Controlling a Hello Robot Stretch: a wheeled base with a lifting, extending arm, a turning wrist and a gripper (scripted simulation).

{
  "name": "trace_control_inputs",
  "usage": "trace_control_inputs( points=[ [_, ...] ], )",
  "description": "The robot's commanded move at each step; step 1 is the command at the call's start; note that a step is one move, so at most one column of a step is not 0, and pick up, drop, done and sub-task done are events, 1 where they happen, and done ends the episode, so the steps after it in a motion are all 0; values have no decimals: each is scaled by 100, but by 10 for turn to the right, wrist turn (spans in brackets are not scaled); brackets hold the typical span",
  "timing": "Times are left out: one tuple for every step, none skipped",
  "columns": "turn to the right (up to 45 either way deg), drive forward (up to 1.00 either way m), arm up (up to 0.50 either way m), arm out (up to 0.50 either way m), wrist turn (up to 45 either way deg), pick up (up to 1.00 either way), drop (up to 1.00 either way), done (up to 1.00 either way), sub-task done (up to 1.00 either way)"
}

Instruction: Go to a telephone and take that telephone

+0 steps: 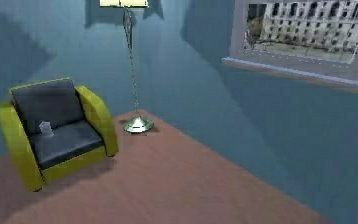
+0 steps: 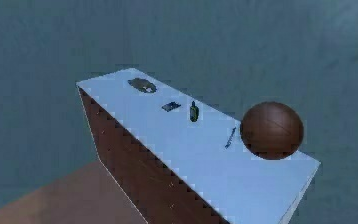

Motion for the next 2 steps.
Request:
trace_control_inputs(
  points=[
    [450, 0, 0, 0, 0, 0, 0, 0, 0],
    [240, 0, 0, 0, 0, 0, 0, 0, 0]
  ],
)
